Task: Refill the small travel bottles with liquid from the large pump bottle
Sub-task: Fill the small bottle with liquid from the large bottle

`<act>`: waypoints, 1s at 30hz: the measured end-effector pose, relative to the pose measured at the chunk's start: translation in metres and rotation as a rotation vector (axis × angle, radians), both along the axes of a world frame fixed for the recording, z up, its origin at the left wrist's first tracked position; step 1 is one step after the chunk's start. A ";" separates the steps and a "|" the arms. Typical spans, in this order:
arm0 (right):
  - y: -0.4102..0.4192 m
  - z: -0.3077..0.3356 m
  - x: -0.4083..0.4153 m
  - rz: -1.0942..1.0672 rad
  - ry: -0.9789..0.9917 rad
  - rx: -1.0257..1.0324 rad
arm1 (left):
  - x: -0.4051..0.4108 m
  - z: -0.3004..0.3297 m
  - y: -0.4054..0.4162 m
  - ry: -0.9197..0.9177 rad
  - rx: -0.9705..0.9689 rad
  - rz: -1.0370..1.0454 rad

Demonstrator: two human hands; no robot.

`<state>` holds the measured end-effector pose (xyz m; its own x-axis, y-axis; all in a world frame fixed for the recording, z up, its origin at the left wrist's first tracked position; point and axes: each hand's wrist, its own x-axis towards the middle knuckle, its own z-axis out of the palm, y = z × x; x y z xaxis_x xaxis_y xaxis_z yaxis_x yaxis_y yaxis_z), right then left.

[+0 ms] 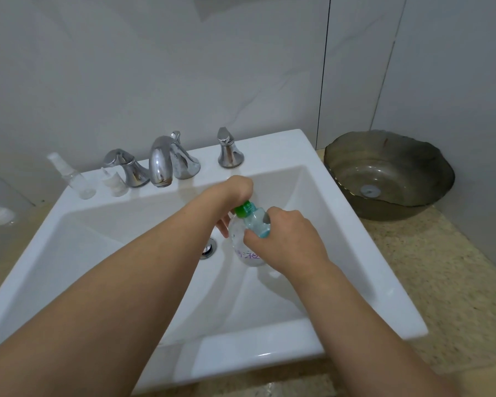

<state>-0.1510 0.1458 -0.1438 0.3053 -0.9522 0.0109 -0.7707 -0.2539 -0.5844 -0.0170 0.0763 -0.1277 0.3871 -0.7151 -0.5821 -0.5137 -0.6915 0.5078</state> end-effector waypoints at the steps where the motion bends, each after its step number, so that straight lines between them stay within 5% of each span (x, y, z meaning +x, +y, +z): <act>1: 0.000 0.000 0.000 -0.005 -0.005 -0.006 | 0.001 0.002 0.000 0.010 0.019 -0.010; 11: -0.001 -0.003 0.000 -0.030 -0.059 -0.103 | 0.007 0.020 -0.002 0.192 0.148 -0.001; 30: -0.003 -0.007 0.002 -0.001 0.002 -0.033 | 0.000 -0.005 -0.003 0.004 -0.003 0.052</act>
<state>-0.1487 0.1429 -0.1507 0.3043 -0.9517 0.0421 -0.7723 -0.2723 -0.5739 -0.0170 0.0731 -0.1328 0.4215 -0.6957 -0.5816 -0.4750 -0.7157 0.5119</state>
